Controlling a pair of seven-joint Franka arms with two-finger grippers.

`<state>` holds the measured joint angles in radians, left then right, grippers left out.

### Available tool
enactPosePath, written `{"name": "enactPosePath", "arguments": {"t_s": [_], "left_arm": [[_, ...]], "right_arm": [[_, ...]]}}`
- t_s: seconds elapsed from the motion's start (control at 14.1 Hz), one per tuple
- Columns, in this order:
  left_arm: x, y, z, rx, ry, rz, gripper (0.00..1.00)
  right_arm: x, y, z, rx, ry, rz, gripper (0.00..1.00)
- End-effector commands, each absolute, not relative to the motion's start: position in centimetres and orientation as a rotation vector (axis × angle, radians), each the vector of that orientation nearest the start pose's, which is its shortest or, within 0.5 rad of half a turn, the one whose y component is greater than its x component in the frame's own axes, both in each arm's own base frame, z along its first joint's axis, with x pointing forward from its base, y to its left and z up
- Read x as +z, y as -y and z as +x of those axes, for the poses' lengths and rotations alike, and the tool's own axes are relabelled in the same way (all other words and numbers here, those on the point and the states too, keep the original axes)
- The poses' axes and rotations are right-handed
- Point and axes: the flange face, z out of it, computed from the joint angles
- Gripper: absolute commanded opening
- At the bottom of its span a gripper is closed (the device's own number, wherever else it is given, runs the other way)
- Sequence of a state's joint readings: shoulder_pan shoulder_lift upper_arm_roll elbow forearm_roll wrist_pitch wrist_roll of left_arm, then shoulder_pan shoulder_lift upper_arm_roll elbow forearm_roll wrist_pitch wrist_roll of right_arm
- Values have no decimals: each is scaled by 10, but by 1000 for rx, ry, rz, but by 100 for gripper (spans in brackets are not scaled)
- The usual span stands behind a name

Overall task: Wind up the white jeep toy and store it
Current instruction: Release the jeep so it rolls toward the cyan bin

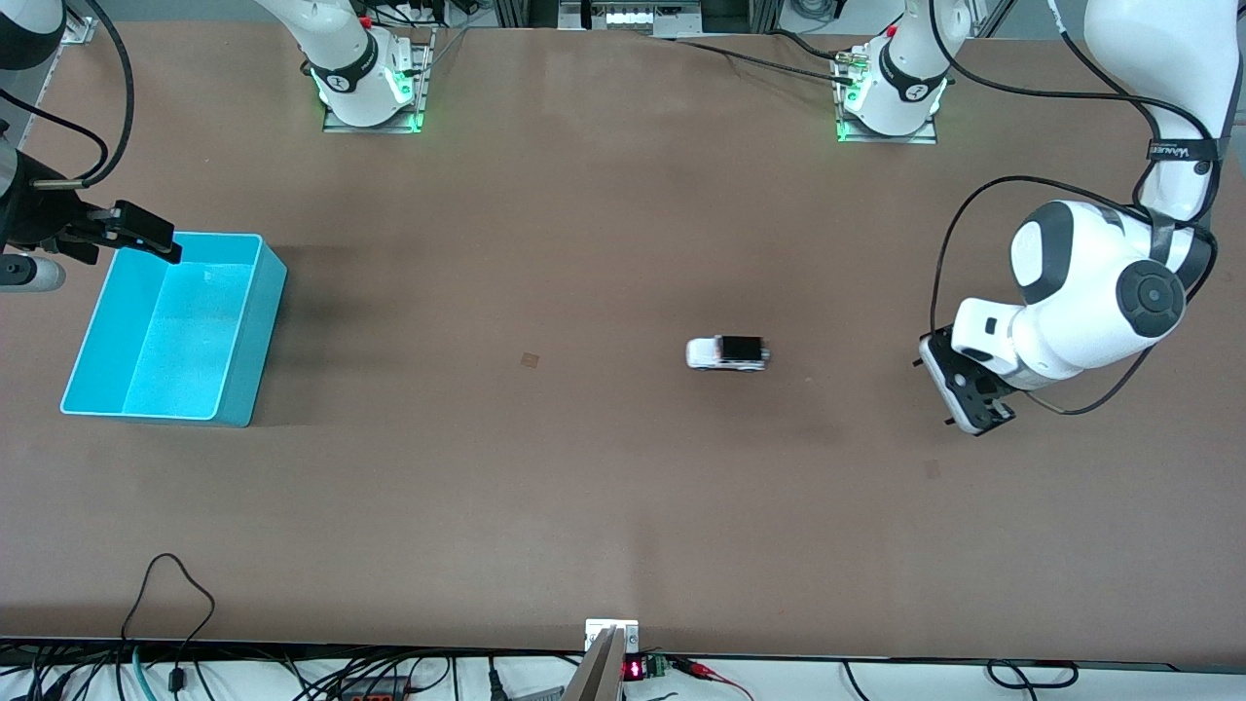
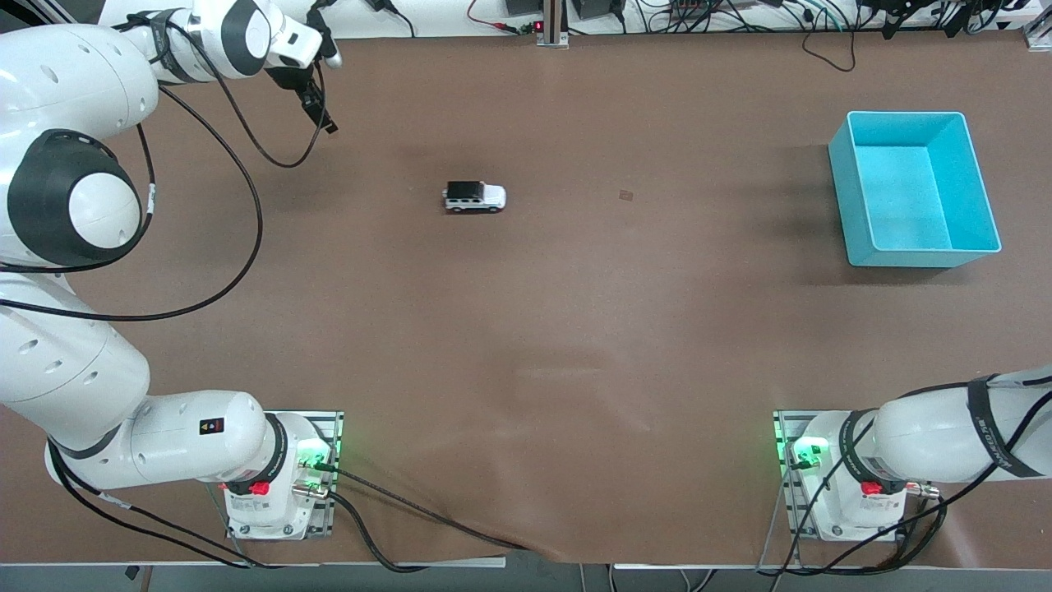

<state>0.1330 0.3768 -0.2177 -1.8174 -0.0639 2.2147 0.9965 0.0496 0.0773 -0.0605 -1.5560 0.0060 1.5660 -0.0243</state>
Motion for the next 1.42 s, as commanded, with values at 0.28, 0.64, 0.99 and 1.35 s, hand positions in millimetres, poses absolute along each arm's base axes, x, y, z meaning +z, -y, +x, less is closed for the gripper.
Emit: {"name": "enactPosePath", "arguments": {"t_s": [0.28, 0.64, 0.99, 1.35], "left_arm": [[387, 31, 643, -180, -838, -3116, 100], [427, 3, 630, -115, -438, -3181, 100], [480, -5, 617, -119, -128, -3209, 100], [548, -6, 612, -21, 23, -3232, 100]], "right_arm": [[590, 5, 570, 100, -3, -3127, 100], [589, 6, 570, 105, -3, -3126, 100], [588, 8, 570, 109, 6, -3121, 100], [588, 4, 567, 147, 26, -3115, 100]]}}
